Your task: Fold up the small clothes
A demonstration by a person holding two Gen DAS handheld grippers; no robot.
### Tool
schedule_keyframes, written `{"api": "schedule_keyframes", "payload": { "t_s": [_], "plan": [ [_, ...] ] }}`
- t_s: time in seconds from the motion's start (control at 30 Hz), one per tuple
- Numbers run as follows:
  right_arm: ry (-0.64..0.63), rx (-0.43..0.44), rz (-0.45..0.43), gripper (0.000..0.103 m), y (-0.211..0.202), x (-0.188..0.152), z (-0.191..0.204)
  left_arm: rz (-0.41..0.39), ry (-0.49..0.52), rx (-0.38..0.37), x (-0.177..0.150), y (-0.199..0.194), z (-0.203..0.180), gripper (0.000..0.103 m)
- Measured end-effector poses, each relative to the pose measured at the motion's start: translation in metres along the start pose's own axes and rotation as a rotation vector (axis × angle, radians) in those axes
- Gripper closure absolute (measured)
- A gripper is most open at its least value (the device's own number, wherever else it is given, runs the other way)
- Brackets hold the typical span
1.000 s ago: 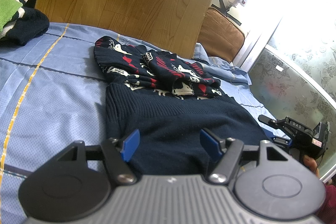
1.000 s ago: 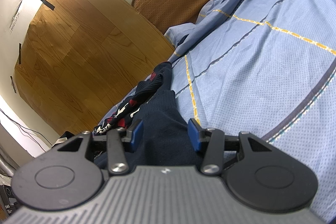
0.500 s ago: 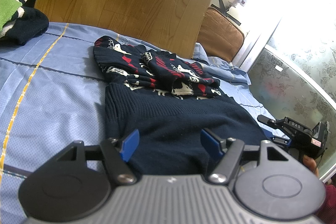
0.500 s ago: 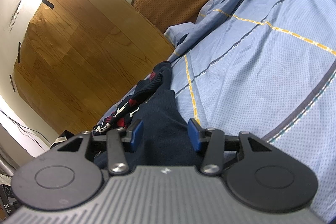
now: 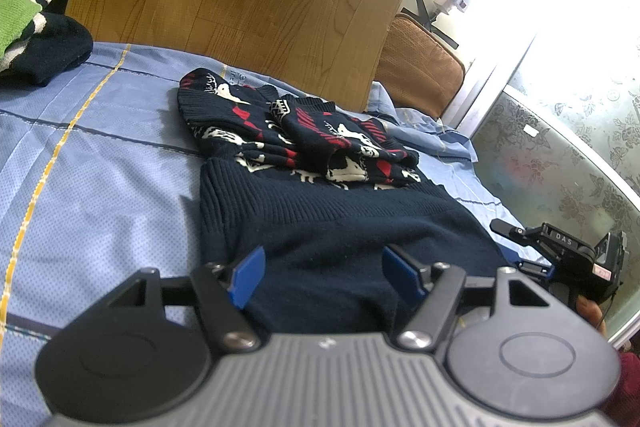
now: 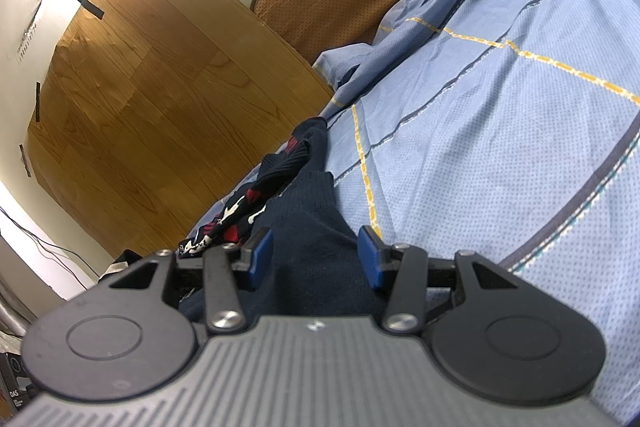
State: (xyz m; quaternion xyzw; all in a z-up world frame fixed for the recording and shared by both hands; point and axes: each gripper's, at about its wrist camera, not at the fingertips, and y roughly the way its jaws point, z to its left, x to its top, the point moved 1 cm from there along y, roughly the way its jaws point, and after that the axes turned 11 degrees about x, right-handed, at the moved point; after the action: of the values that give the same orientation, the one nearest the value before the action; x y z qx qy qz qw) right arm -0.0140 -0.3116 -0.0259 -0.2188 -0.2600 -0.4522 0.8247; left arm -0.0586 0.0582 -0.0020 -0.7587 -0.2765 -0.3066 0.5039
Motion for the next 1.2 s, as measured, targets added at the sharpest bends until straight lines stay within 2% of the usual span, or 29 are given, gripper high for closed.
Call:
{"api": "schedule_keyframes", "payload": {
  "t_s": [1.2],
  "plan": [
    [0.0, 0.0, 0.001, 0.053, -0.0002, 0.0, -0.0003, 0.001, 0.0, -0.003, 0.0, 0.0004, -0.0003, 0.036]
  ]
}}
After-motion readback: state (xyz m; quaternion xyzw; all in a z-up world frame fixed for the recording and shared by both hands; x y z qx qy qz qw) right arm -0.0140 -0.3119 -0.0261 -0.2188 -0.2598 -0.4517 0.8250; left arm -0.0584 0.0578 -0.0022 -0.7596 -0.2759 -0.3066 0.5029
